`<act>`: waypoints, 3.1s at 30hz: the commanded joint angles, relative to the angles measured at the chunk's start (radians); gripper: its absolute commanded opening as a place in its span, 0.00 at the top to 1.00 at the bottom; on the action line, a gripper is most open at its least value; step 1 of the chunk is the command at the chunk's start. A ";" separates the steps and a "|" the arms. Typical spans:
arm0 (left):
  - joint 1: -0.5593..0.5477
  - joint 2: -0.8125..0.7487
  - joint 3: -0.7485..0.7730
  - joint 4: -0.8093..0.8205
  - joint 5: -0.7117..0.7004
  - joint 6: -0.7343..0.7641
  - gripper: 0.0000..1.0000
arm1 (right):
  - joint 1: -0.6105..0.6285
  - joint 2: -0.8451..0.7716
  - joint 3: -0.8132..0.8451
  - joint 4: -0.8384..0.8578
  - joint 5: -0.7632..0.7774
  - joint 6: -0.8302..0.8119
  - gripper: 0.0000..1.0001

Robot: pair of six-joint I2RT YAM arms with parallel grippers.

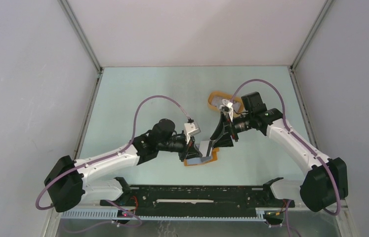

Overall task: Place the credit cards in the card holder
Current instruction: Pick up the credit card from the storage box.

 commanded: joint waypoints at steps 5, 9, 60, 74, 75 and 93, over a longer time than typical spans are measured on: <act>0.003 0.024 0.077 -0.043 0.018 0.044 1.00 | 0.022 0.011 0.038 -0.009 -0.017 -0.004 0.54; 0.003 0.023 0.071 -0.036 0.012 0.039 1.00 | 0.036 0.031 0.053 -0.037 -0.008 -0.030 0.62; 0.165 -0.104 -0.450 0.808 0.006 -0.404 0.27 | 0.158 0.316 0.191 -0.202 0.063 -0.083 1.00; 0.165 0.055 -0.414 0.988 0.136 -0.503 0.56 | 0.166 0.318 0.199 -0.220 0.063 -0.103 1.00; 0.165 0.063 -0.412 1.002 0.140 -0.511 0.57 | 0.166 0.318 0.200 -0.219 0.063 -0.103 1.00; 0.167 0.137 -0.399 1.085 0.167 -0.559 0.97 | 0.184 0.329 0.199 -0.221 0.089 -0.108 1.00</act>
